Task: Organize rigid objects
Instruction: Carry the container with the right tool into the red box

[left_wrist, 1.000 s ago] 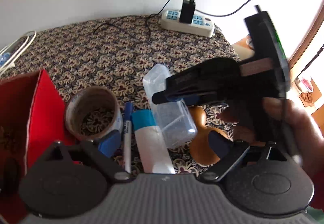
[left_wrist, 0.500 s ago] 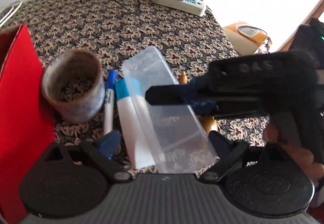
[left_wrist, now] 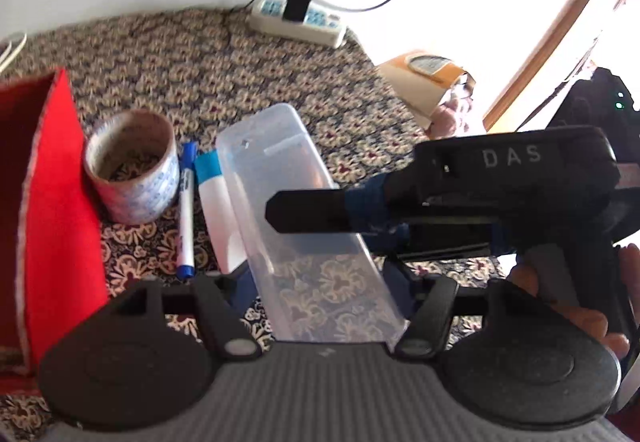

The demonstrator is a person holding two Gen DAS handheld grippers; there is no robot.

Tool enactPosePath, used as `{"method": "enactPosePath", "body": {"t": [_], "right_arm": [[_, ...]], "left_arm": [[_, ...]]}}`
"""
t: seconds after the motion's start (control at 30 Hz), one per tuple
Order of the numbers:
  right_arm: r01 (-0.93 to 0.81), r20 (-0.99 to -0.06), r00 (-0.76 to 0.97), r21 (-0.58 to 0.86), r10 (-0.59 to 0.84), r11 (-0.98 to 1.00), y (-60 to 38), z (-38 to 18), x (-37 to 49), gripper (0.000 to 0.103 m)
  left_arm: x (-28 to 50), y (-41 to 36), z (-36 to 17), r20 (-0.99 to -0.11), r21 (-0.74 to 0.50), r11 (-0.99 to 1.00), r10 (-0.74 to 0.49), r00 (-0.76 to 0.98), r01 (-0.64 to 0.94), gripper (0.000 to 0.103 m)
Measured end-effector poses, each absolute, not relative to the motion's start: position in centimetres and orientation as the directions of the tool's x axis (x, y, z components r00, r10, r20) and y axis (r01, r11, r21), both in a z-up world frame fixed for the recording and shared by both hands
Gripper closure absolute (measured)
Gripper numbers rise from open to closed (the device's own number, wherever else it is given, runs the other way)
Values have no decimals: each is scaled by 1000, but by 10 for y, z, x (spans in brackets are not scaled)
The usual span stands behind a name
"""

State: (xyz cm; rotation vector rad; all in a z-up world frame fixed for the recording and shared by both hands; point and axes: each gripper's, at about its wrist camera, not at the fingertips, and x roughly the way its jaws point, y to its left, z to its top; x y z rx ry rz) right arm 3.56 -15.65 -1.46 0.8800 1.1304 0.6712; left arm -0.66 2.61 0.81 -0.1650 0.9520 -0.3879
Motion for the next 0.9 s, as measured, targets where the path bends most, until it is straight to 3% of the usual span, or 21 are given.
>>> {"method": "enactPosePath", "body": {"t": [0.47,0.73,0.9], "right_arm": [[-248,-367,384,843,847,478,-78,71,7,90],[-308,-396,328,813,858,494,6,64,16,90],[-295,-462,321,781,827,551,55,48,23,90]], "left_arm": [[-63,116,87,-598,-217,930,-366,713,295,38],[-54,200,71,-633,-212,951,-308,710,224,40],[-32,242,44,-694,-195,967,-255,674,165,41]]}}
